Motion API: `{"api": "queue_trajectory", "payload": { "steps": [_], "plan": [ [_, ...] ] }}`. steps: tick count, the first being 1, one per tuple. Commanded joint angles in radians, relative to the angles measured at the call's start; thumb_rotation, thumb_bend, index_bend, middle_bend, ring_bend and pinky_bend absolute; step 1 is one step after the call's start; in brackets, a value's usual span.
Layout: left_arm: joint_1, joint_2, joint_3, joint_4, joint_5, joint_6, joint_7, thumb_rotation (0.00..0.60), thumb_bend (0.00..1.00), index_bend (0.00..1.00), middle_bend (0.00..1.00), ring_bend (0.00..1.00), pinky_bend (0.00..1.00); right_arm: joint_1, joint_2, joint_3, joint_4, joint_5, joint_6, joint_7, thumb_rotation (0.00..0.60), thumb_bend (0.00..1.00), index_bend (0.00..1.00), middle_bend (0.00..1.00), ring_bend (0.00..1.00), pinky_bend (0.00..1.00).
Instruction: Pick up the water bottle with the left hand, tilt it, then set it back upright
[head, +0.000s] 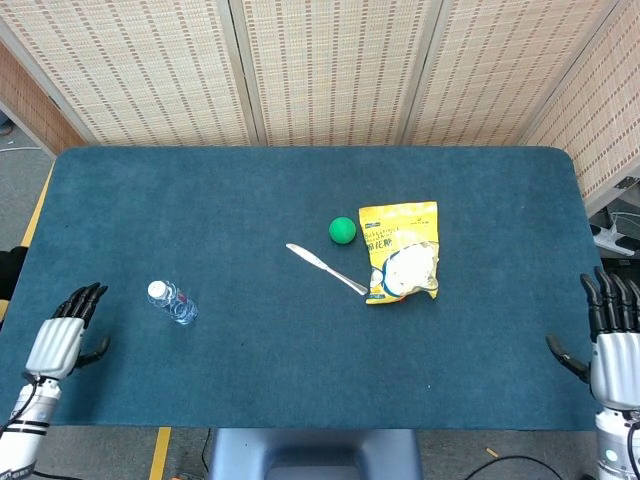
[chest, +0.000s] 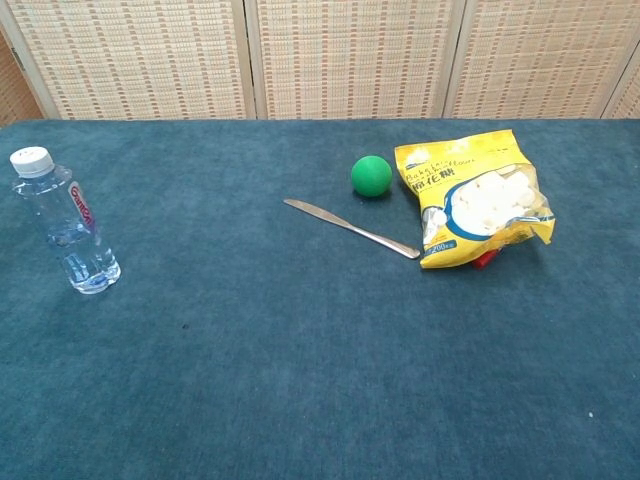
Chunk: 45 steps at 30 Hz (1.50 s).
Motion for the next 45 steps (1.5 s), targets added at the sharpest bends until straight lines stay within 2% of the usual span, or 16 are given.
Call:
{"api": "queue_trajectory", "payload": {
  "steps": [1,6,10,19,26,35,41,45],
  "plan": [
    [-0.009,0.019,0.0,-0.04,-0.014,-0.029,-0.062,0.6,0.41,0.0,0.0,0.0,0.15,-0.019,0.016,0.01,-0.019,0.006,0.017,0.028,0.6,0.1,0.0,0.0,0.0,0.04],
    [-0.015,0.023,-0.005,-0.073,-0.014,-0.045,-0.158,0.6,0.41,0.0,0.0,0.0,0.13,-0.029,0.007,0.021,-0.004,-0.005,0.032,0.038,0.6,0.1,0.0,0.0,0.0,0.04],
    [-0.031,0.001,-0.017,-0.073,-0.023,-0.07,-0.216,0.6,0.41,0.0,0.0,0.0,0.11,-0.022,0.026,0.003,-0.003,-0.035,-0.001,0.067,0.6,0.1,0.0,0.0,0.0,0.04],
    [-0.084,-0.079,-0.041,-0.007,-0.038,-0.143,-0.335,0.6,0.41,0.0,0.0,0.0,0.1,-0.014,0.041,-0.022,0.024,-0.094,-0.027,0.106,0.6,0.1,0.0,0.0,0.0,0.04],
    [-0.115,-0.13,-0.065,0.032,-0.056,-0.183,-0.442,0.6,0.41,0.0,0.0,0.0,0.1,-0.016,0.036,-0.005,0.026,-0.082,-0.028,0.107,0.6,0.1,0.0,0.0,0.0,0.04],
    [-0.147,-0.141,-0.081,0.026,-0.059,-0.24,-0.628,0.6,0.41,0.0,0.0,0.0,0.1,-0.016,0.032,0.008,0.026,-0.077,-0.031,0.112,0.6,0.1,0.0,0.0,0.0,0.04],
    [-0.155,-0.189,-0.104,0.06,-0.075,-0.239,-0.725,0.6,0.4,0.0,0.0,0.0,0.1,-0.015,0.034,0.012,0.025,-0.076,-0.037,0.116,0.6,0.1,0.0,0.0,0.0,0.04],
    [-0.157,-0.219,-0.114,0.088,-0.084,-0.231,-0.748,0.6,0.4,0.08,0.09,0.02,0.1,-0.016,0.033,0.017,0.025,-0.07,-0.04,0.116,0.6,0.1,0.0,0.0,0.0,0.04]
  ]
}}
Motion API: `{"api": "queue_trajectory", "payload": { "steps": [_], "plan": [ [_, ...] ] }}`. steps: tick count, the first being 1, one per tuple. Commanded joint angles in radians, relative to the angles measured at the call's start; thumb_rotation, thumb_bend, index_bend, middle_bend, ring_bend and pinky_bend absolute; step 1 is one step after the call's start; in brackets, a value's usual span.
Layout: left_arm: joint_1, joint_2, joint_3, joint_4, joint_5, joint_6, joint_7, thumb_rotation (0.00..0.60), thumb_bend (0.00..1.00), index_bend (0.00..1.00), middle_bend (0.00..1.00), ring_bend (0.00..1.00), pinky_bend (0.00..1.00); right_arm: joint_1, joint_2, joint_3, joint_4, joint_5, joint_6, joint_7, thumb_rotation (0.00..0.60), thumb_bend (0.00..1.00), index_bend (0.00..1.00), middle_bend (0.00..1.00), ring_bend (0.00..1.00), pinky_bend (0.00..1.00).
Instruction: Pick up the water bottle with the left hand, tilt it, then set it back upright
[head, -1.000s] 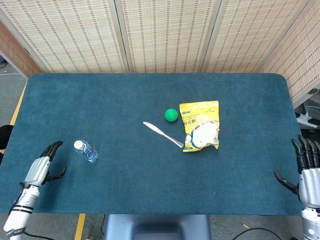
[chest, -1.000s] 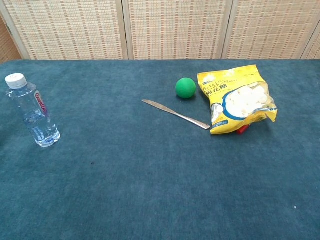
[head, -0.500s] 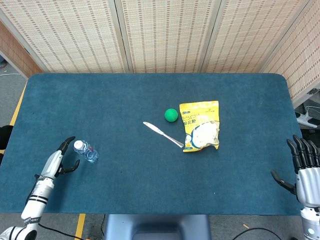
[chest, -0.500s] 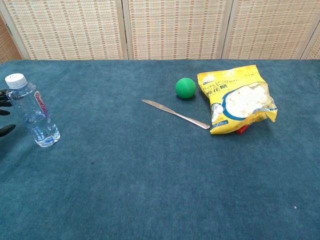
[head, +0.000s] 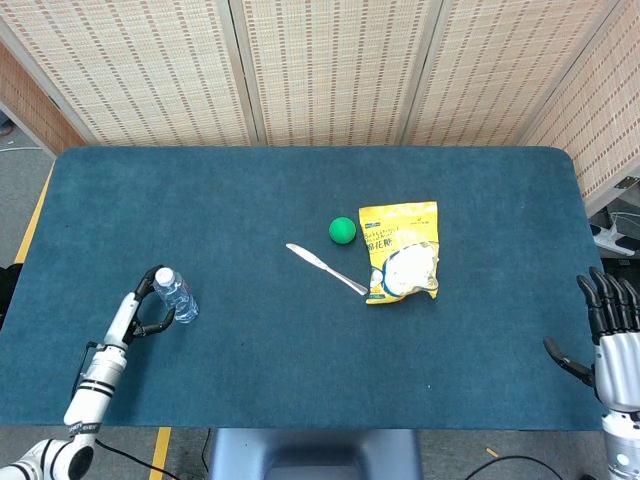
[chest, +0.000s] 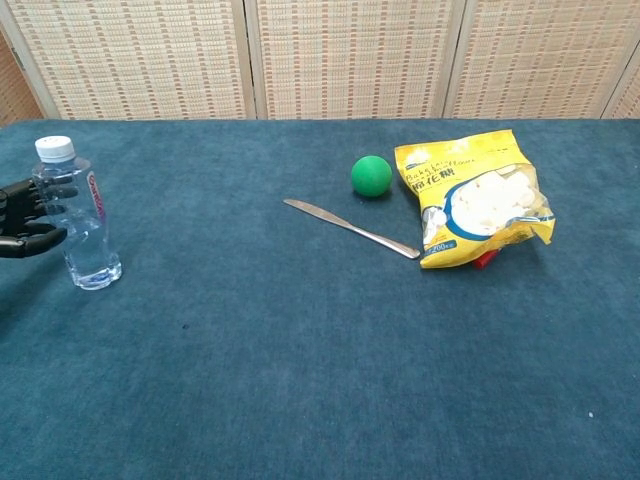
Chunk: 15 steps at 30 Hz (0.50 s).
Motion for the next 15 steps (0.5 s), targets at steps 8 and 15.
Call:
{"api": "queue_trajectory", "payload": {
  "steps": [8,15],
  "plan": [
    [-0.002,-0.011,0.012,0.012,0.012,0.001,-0.03,0.6,0.4,0.18,0.22,0.13,0.1,0.003,-0.001,0.008,0.001,0.0,-0.003,0.011,0.6,0.1,0.0,0.0,0.0,0.04],
    [0.002,0.017,0.029,-0.027,0.039,0.012,-0.063,0.6,0.4,0.2,0.26,0.18,0.1,0.004,-0.001,0.012,0.001,0.001,-0.007,0.016,0.6,0.1,0.0,0.0,0.0,0.04]
  ]
}}
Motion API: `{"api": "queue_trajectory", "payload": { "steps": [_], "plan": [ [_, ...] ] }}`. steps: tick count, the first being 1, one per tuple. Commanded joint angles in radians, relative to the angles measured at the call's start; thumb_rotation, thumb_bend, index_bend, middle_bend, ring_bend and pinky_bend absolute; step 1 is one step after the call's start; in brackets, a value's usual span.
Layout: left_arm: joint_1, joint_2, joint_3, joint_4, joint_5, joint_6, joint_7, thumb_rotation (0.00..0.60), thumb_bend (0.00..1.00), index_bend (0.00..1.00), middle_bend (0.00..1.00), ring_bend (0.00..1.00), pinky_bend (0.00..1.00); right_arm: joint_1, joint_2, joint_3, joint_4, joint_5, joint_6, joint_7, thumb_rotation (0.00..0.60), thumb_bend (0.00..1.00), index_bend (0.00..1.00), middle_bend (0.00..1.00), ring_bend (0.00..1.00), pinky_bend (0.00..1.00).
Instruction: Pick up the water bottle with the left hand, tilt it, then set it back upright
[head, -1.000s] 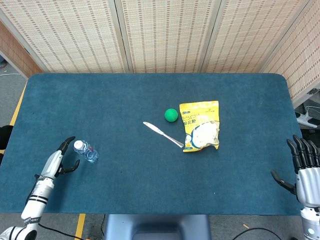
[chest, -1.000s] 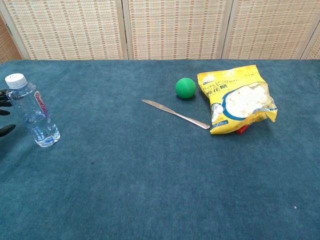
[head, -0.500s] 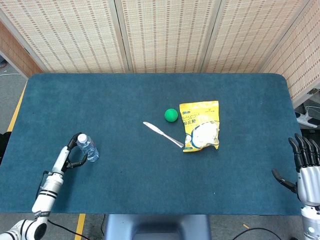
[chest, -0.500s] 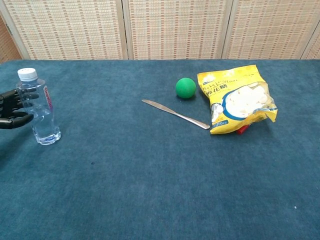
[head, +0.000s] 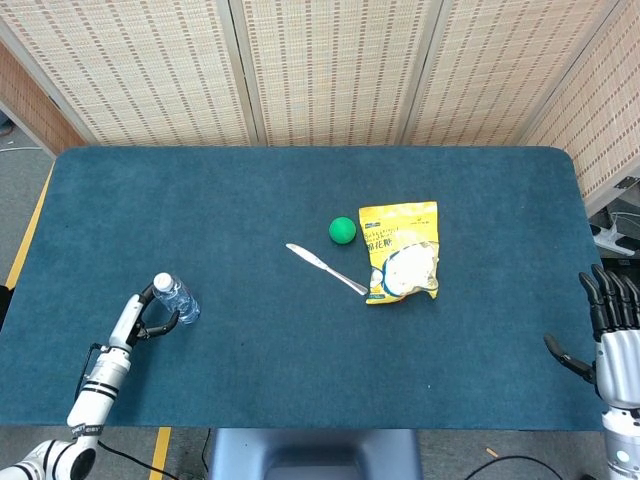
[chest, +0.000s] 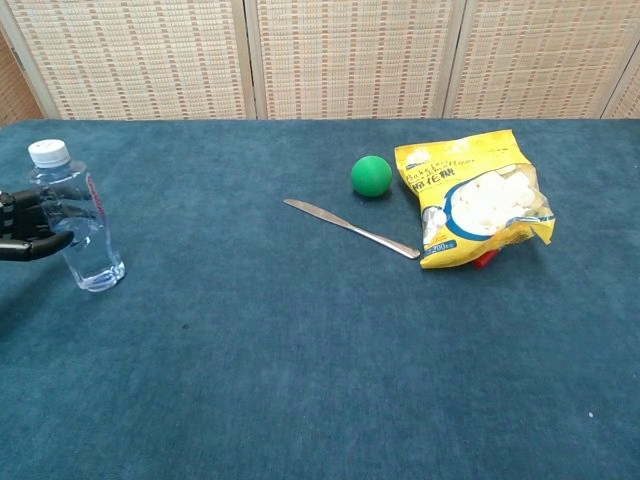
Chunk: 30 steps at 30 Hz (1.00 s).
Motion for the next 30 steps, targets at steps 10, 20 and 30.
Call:
{"api": "queue_trajectory", "payload": {
  "steps": [10,20,30],
  "plan": [
    [0.008,0.003,-0.007,-0.027,-0.001,0.046,0.018,0.6,0.41,0.32,0.38,0.3,0.13,0.001,0.0,0.003,-0.001,0.002,-0.005,0.002,0.6,0.1,0.0,0.0,0.0,0.04],
    [0.026,-0.035,-0.058,0.023,-0.001,0.213,0.234,0.6,0.45,0.42,0.47,0.39,0.28,0.005,0.004,0.0,-0.005,-0.001,-0.02,0.007,0.6,0.1,0.0,0.0,0.0,0.04],
    [0.023,-0.166,-0.091,0.195,0.032,0.453,0.669,0.6,0.47,0.51,0.53,0.44,0.47,0.003,0.008,0.0,-0.011,0.003,-0.023,0.004,0.6,0.1,0.0,0.0,0.0,0.04]
  ]
}}
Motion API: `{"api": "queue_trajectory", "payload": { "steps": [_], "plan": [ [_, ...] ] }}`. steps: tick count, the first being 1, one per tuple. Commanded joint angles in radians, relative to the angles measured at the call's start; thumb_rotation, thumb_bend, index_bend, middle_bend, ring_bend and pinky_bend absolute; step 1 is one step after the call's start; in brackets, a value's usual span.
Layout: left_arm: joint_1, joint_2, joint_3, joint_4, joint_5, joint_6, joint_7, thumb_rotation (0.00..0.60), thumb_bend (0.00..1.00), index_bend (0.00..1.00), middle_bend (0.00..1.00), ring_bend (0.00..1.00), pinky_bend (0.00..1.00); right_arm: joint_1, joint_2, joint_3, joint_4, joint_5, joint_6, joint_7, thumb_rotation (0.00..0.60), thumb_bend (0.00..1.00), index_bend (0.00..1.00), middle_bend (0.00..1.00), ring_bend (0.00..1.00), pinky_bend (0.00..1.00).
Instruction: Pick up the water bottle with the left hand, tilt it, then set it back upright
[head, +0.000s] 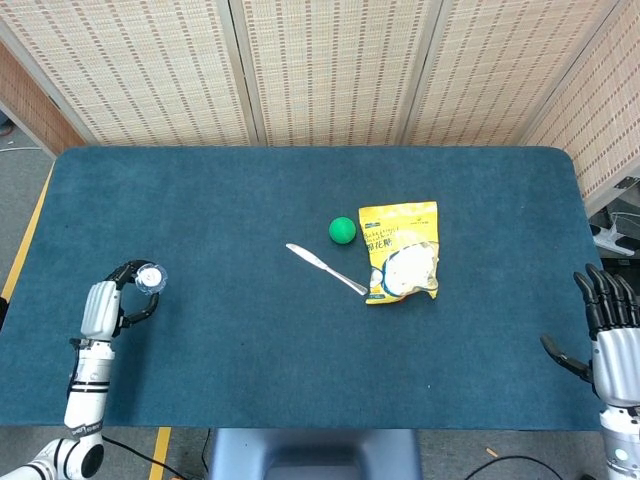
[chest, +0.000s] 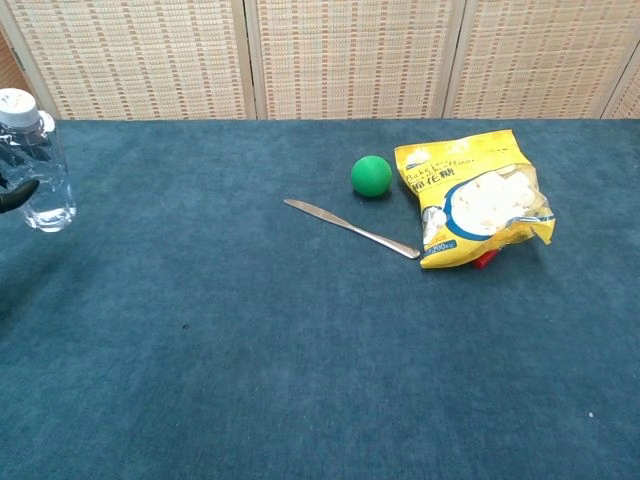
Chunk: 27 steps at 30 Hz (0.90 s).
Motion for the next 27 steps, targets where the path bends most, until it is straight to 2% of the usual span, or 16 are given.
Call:
{"api": "queue_trajectory", "payload": {
  "steps": [1,3,5,9,11,14,16,19,21,24,25,26,27],
  "plan": [
    [0.002,-0.054,-0.007,0.025,0.027,0.082,0.036,0.6,0.47,0.52,0.54,0.45,0.48,0.001,0.001,0.001,-0.001,0.001,-0.002,0.002,0.6,0.1,0.0,0.0,0.0,0.04],
    [0.005,-0.022,0.006,-0.058,0.028,0.041,-0.084,0.6,0.47,0.52,0.54,0.45,0.49,0.001,0.002,0.001,-0.004,0.004,-0.006,0.003,0.6,0.1,0.0,0.0,0.0,0.04],
    [0.007,0.021,0.015,-0.153,0.027,-0.007,-0.247,0.6,0.47,0.52,0.54,0.45,0.49,0.001,0.005,-0.001,-0.006,0.007,-0.012,0.0,0.6,0.1,0.0,0.0,0.0,0.04],
    [0.0,0.085,0.013,-0.274,0.029,-0.083,-0.596,0.6,0.47,0.53,0.54,0.46,0.5,0.002,0.011,-0.005,-0.013,0.003,-0.018,0.005,0.6,0.1,0.0,0.0,0.0,0.04],
    [-0.008,0.12,0.01,-0.315,0.035,-0.123,-0.777,0.6,0.47,0.53,0.55,0.46,0.49,0.001,0.012,-0.007,-0.013,0.003,-0.02,0.001,0.6,0.1,0.0,0.0,0.0,0.04],
    [-0.02,0.161,0.012,-0.34,0.053,-0.161,-0.964,0.6,0.47,0.53,0.54,0.46,0.49,0.003,0.015,-0.007,-0.014,-0.001,-0.021,0.007,0.6,0.1,0.0,0.0,0.0,0.04],
    [-0.027,0.173,0.015,-0.333,0.064,-0.172,-1.005,0.6,0.48,0.53,0.54,0.46,0.49,0.003,0.014,-0.006,-0.014,0.003,-0.024,0.007,0.6,0.1,0.01,0.0,0.0,0.04],
    [-0.03,0.153,0.016,-0.291,0.05,-0.164,-0.877,0.6,0.52,0.54,0.55,0.46,0.49,0.004,0.017,-0.008,-0.016,0.003,-0.028,0.005,0.6,0.1,0.01,0.0,0.0,0.04],
    [-0.033,0.119,0.012,-0.24,0.019,-0.156,-0.664,0.6,0.53,0.55,0.55,0.46,0.49,0.005,0.018,-0.007,-0.017,0.003,-0.03,0.008,0.6,0.1,0.01,0.0,0.0,0.04],
    [-0.034,0.108,0.012,-0.221,0.012,-0.151,-0.597,0.6,0.53,0.56,0.55,0.46,0.49,0.005,0.018,-0.007,-0.017,0.005,-0.031,0.007,0.6,0.1,0.01,0.0,0.0,0.04],
    [-0.031,0.097,0.015,-0.208,0.005,-0.145,-0.537,0.6,0.53,0.57,0.55,0.46,0.49,0.005,0.018,-0.007,-0.017,0.006,-0.032,0.006,0.6,0.1,0.01,0.0,0.0,0.04],
    [-0.023,0.08,0.044,-0.144,0.013,-0.123,-0.336,0.6,0.53,0.57,0.54,0.46,0.49,0.005,0.018,-0.008,-0.018,0.005,-0.034,0.004,0.6,0.1,0.01,0.0,0.0,0.04],
    [-0.022,0.037,0.043,-0.072,0.011,-0.077,-0.114,0.6,0.53,0.58,0.54,0.46,0.49,0.007,0.019,-0.007,-0.019,0.006,-0.035,0.005,0.6,0.1,0.01,0.0,0.0,0.04]
  ]
}}
